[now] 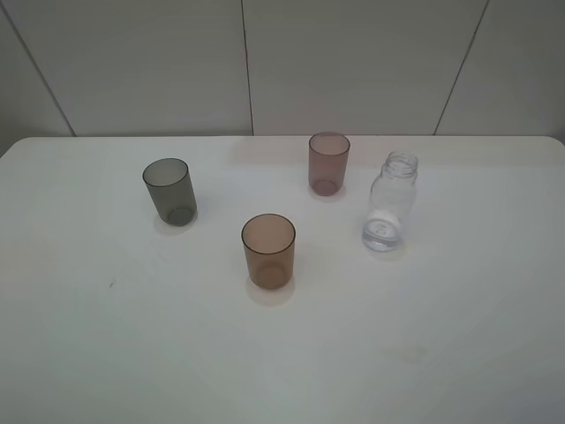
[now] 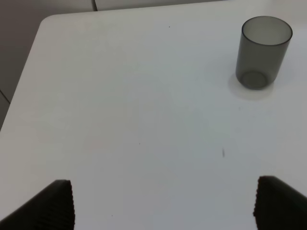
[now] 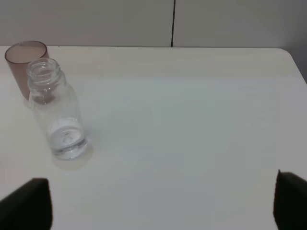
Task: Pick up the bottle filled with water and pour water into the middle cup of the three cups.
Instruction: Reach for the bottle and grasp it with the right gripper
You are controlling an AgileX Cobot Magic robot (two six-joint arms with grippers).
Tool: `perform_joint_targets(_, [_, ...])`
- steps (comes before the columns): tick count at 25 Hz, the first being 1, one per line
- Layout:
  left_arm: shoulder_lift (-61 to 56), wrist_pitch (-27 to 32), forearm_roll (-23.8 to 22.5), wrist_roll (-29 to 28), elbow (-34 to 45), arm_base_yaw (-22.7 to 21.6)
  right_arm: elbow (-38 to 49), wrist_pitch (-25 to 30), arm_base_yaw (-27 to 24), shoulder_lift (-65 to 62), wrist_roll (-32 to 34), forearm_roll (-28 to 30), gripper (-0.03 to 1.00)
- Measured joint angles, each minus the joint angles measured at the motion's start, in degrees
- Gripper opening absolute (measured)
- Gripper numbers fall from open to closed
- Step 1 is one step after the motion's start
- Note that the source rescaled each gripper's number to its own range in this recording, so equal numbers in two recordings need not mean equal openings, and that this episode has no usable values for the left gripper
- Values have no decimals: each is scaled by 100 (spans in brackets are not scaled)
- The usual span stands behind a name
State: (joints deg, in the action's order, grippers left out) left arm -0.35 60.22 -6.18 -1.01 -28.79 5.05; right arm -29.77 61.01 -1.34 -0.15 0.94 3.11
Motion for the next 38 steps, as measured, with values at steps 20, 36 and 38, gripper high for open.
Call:
perform_joint_targets(20, [0, 0, 0, 0, 0, 0, -105, -13, 0, 698, 0, 0, 100])
perform_joint_targets(36, [0, 0, 0, 0, 0, 0, -2200, -2450, 0, 4722, 0, -19, 100])
perform_joint_targets(38, [0, 0, 0, 0, 0, 0, -2200, -2911, 79, 4911, 0, -43, 100])
